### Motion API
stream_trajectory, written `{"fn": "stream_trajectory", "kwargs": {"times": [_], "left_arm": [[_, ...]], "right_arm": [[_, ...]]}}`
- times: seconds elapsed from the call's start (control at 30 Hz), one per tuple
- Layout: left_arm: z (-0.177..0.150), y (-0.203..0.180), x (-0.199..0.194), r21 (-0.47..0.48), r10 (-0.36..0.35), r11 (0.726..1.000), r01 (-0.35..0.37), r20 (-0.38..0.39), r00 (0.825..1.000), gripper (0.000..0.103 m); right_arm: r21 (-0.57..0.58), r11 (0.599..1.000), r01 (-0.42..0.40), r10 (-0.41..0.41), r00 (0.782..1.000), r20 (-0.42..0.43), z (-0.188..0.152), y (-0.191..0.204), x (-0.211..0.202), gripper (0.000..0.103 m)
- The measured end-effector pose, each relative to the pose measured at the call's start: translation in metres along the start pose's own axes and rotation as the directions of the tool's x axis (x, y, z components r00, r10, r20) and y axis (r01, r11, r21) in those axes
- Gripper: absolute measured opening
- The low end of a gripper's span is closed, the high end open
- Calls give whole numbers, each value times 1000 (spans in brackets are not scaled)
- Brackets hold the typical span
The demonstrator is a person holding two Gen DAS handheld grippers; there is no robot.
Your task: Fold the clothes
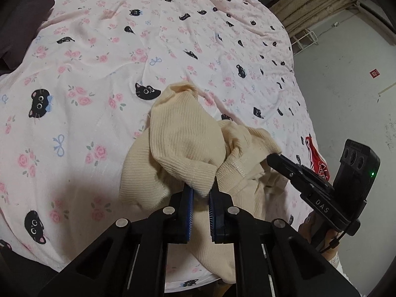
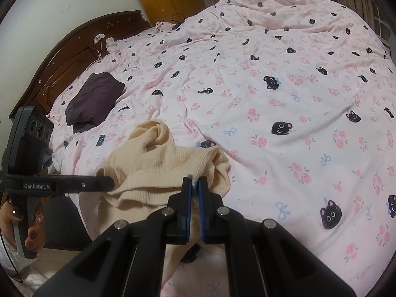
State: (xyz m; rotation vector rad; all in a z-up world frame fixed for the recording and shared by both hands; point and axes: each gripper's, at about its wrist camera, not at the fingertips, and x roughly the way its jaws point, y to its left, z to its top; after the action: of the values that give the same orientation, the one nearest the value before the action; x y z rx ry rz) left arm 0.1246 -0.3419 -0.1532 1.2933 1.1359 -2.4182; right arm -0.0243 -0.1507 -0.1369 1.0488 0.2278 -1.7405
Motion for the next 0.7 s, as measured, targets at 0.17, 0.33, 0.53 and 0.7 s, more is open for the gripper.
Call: {"fn": "stream_trajectory", "kwargs": {"times": [0.17,0.33,0.53,0.7], "left_arm": [[12,-3,-22,30,16,999,-18,58,998,9],[28,9,-40,15,45,999,-47,111,993,9],[42,25,-55,-3,87,996,-87,149,985,9],[49,36,-63,1,121,992,-123,166,979,9]], "right_arm": [[-12,999,-38,39,999,28,0,8,-19,6],[-57,990,-128,129,992,15,-4,31,-35,6],[-99,960,-260,256,965,-50,-15,66,-35,5],[-103,928,-359,347,931,-117,-29,97,-20,5]]}}
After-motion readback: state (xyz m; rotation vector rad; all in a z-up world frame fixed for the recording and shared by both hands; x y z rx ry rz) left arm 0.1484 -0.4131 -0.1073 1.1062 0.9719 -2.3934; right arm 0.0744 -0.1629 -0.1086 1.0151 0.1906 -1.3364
